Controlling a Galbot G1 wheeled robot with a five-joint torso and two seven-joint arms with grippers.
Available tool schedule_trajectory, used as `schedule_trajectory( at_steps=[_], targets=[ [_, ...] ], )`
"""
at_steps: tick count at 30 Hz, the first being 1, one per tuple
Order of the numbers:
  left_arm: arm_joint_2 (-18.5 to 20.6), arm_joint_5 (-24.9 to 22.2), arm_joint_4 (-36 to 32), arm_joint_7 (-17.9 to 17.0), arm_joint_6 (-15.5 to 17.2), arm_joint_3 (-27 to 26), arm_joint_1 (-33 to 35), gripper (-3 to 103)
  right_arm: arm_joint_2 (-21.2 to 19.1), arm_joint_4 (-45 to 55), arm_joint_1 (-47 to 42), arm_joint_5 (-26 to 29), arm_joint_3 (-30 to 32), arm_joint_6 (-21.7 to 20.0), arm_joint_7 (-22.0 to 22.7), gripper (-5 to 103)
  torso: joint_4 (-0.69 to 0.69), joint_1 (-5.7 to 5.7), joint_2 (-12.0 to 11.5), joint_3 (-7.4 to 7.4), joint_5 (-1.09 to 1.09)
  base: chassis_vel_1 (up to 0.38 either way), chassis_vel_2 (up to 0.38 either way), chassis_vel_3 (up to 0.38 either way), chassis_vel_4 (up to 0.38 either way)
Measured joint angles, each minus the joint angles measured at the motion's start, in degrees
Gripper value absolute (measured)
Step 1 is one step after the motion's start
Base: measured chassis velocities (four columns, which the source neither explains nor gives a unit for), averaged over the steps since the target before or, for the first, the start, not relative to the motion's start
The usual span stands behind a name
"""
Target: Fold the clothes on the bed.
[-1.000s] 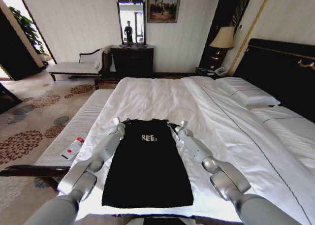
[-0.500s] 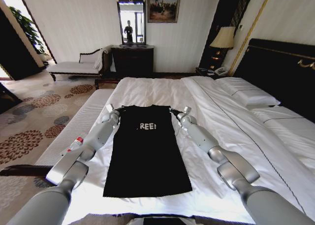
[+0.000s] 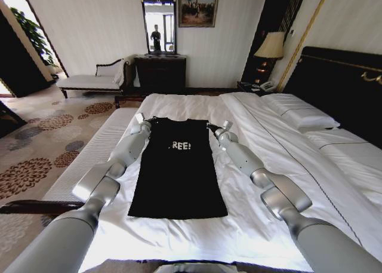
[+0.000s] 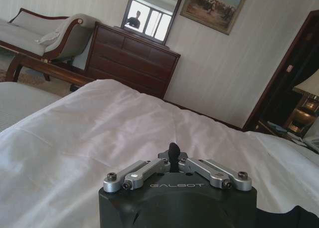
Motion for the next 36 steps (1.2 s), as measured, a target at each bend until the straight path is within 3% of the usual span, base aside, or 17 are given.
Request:
schedule_trajectory(
  at_steps=[6, 10, 11, 18, 20, 23, 30, 34, 36],
  targets=[
    [3.1, -0.6, -4.6, -1.1, -0.2, 0.1, 4.3, 1, -1.2, 3.9, -2.4, -3.5, -0.1, 0.3, 0.1, 1, 0.08, 0.00, 0.0, 0.00, -0.03, 0.000, 0.000, 0.000, 0.000],
    [4.3, -1.1, -8.1, -1.8, -2.0, -0.6, 7.2, 1, -2.7, 8.3, -4.7, -5.5, -0.3, 0.5, 0.4, 1, 0.05, 0.00, 0.0, 0.00, -0.02, 0.000, 0.000, 0.000, 0.000],
    [5.3, -2.0, -11.5, -2.4, -2.8, -1.0, 9.5, 1, -3.4, 11.0, -6.1, -6.6, -0.2, 0.8, 0.9, 1, -0.02, 0.00, 0.0, 0.00, -0.03, 0.000, 0.000, 0.000, 0.000],
    [10.4, -4.0, -26.9, -6.9, -4.2, -3.1, 19.6, 1, -6.3, 19.7, -13.9, -12.1, 1.1, 2.6, 2.8, 1, 0.03, 0.00, 0.0, -0.01, -0.02, 0.000, 0.000, 0.000, 0.000],
    [10.7, -4.0, -27.7, -7.0, -4.3, -3.2, 20.4, 1, -6.5, 20.2, -14.4, -12.2, 1.2, 2.6, 2.9, 1, 0.03, -0.01, 0.0, -0.01, -0.01, 0.000, 0.000, 0.000, 0.000],
    [13.3, -4.2, -35.3, -9.0, -4.7, -4.3, 27.1, 1, -8.3, 25.5, -19.4, -13.4, 2.4, 2.7, 3.7, 1, 0.04, -0.01, 0.0, -0.01, -0.02, 0.000, 0.000, 0.000, 0.000],
    [16.2, -3.9, -44.6, -10.1, -5.2, -5.0, 34.6, 1, -11.6, 33.5, -25.0, -15.1, 4.5, 2.7, 4.4, 1, 0.02, -0.02, 0.0, -0.02, -0.01, 0.000, 0.000, 0.000, 0.000],
    [17.0, -1.4, -51.0, -11.2, -9.5, -7.2, 42.8, 1, -14.8, 39.5, -29.2, -17.6, 6.3, 2.9, 4.4, 1, 0.05, -0.02, 0.0, -0.02, -0.03, 0.000, 0.000, 0.000, 0.000],
    [17.2, -0.9, -51.8, -11.2, -9.9, -7.5, 44.2, 1, -15.5, 40.3, -29.9, -18.2, 6.4, 3.0, 4.3, 1, 0.05, -0.01, 0.0, -0.01, -0.05, 0.000, 0.000, 0.000, 0.000]
  ],
)
